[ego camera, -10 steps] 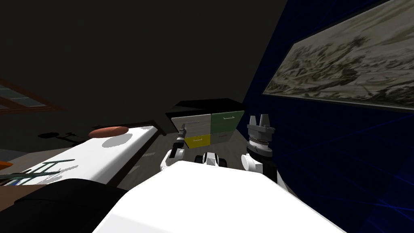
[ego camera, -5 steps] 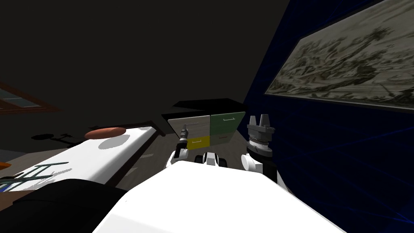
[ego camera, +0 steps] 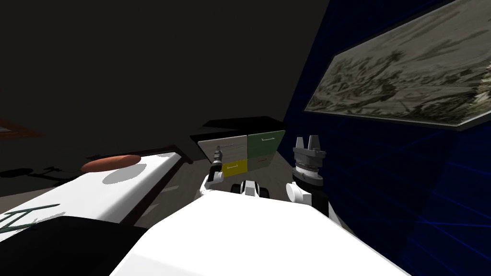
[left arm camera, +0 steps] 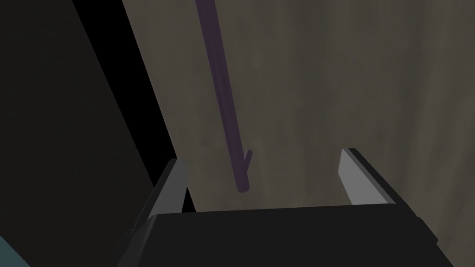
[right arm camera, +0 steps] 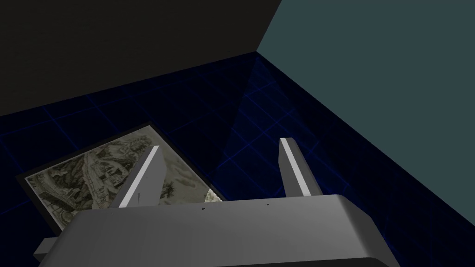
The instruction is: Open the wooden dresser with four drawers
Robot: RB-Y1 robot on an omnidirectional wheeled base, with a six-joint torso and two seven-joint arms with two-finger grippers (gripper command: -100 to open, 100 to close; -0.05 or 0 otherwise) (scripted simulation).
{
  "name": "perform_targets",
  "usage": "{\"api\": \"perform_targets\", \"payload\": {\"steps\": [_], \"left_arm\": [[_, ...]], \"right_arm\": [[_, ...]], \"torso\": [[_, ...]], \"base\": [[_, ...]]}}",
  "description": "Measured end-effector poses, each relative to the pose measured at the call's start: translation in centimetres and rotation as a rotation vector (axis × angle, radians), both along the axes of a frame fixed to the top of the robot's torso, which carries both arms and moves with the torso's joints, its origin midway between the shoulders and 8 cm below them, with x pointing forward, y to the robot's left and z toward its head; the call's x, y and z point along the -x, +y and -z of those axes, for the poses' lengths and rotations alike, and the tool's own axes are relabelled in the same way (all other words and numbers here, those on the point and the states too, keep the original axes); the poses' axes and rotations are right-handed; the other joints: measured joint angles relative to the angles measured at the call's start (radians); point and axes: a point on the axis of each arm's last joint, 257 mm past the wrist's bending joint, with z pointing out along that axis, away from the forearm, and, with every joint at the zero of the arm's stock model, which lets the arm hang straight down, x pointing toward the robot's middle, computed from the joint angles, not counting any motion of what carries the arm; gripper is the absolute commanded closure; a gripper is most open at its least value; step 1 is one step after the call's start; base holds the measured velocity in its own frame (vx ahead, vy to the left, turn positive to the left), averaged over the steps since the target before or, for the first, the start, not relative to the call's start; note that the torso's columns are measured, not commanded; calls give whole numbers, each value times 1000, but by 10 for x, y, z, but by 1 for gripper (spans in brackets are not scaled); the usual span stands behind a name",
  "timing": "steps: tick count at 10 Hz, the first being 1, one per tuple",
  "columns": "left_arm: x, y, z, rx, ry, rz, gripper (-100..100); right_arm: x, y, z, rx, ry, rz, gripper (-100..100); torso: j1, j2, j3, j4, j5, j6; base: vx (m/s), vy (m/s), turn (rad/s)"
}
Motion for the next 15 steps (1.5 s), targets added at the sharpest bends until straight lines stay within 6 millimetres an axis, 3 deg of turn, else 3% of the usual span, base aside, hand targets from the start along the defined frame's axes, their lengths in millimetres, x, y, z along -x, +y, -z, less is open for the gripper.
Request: {"api": "perform_targets", "payload": {"steps": [7,11,12,15], "left_arm": [[-35,49,1,0,10,-119,-100],[-57,62,-9,14,3,-160,-100],[-57,62,-9,13,4,-162,100],[-43,45,-8,-2,-3,-118,100]], "right_arm": [[0,0,0,0,0,0,0],[0,0,0,0,0,0,0],[0,0,0,0,0,0,0],[0,0,0,0,0,0,0]], "torso": [[-1,0,0,0,0,0],[-2,0,0,0,-1,0],[-1,-2,-1,0,0,-1],[1,-8,-5,-2,0,2]], "base": [[-92,17,-150],[-73,1,-110],[85,-3,407],[93,-21,120]]}}
